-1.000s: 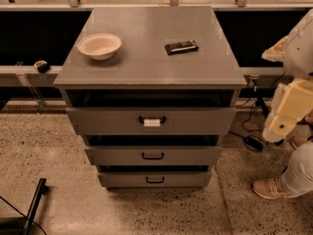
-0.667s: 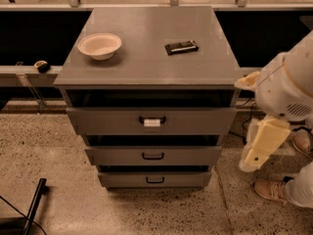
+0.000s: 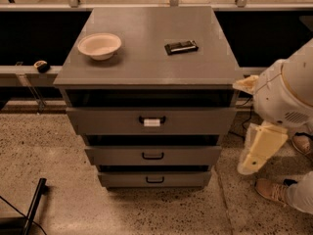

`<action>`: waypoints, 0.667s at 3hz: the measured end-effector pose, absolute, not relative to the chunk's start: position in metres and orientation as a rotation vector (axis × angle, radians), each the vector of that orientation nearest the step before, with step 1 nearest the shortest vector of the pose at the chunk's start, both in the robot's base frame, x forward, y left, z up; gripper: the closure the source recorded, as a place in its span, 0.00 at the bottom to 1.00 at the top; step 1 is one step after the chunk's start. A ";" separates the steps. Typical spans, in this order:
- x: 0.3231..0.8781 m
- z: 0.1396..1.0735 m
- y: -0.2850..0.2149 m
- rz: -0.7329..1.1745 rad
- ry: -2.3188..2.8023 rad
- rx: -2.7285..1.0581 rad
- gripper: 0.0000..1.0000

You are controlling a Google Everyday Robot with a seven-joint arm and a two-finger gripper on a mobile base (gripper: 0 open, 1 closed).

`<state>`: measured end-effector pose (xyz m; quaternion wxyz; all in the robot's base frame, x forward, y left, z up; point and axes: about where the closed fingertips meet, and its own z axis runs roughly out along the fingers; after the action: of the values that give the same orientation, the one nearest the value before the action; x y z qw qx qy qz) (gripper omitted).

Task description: Open top drawer

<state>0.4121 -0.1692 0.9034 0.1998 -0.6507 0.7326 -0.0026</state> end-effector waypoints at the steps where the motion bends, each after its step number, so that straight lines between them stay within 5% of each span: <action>1: 0.411 0.828 -0.145 0.003 1.869 -1.942 0.00; 2: 0.428 0.786 -0.129 0.017 1.720 -1.943 0.00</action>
Offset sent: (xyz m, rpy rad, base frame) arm 0.0587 0.0600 -0.1571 0.1671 -0.3226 0.2961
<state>0.4279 -0.1291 0.7859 0.2700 -0.7210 0.6381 0.0064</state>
